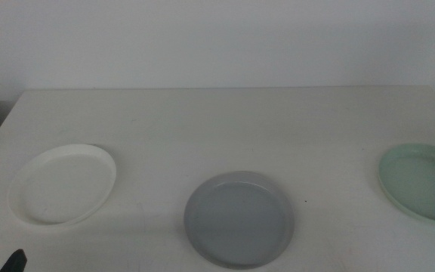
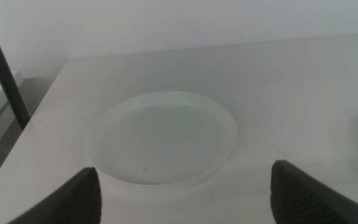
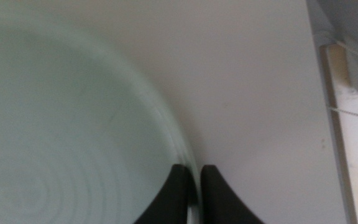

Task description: Stack the three bowls on top of each other.

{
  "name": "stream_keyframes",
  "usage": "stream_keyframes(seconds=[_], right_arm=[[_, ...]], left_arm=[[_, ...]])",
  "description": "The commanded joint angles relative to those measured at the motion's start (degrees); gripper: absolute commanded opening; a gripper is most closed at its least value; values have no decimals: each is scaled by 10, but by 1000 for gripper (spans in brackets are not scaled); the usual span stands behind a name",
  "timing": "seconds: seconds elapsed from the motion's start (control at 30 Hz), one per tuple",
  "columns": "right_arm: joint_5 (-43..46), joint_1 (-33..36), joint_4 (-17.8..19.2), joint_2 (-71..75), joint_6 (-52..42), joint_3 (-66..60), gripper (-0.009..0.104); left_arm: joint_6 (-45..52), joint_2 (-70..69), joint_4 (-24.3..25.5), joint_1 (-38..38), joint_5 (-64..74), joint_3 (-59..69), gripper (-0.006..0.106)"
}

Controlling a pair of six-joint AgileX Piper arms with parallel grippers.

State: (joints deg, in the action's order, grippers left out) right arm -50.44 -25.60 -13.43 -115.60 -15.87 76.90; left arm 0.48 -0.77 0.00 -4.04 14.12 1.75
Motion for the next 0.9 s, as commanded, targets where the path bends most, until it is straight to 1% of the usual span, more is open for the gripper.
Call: stream_keyframes(seconds=[0.0,0.07,0.23,0.3,0.47,0.57,0.67,0.77,0.87], right_arm=[[-7,0,-15,58,4,13,-1],[-15,12,-33,87,2,13,-1],[-31,77,-49,158,25,12,-1],[-40,116,-59,179,33,12,-1],[-50,246,-82,202,39,12,-1],[-44,322,-83,194,81,12,-1],[-15,384,-77,182,90,12,-1],[12,431,-67,169,117,12,-1],[21,459,-61,148,130,12,-1]], left_arm=[[-8,-8,0,0,-44,-3,105],[-8,-8,0,0,-44,-3,105],[-8,-8,0,0,-44,-3,105],[-8,-8,0,0,-44,-3,105],[-8,-8,0,0,-44,-3,105],[-8,-8,0,0,-44,-3,105],[-8,-8,0,0,-44,-3,105],[-8,-8,0,0,-44,-3,105],[-8,-8,0,0,-44,-3,105]])
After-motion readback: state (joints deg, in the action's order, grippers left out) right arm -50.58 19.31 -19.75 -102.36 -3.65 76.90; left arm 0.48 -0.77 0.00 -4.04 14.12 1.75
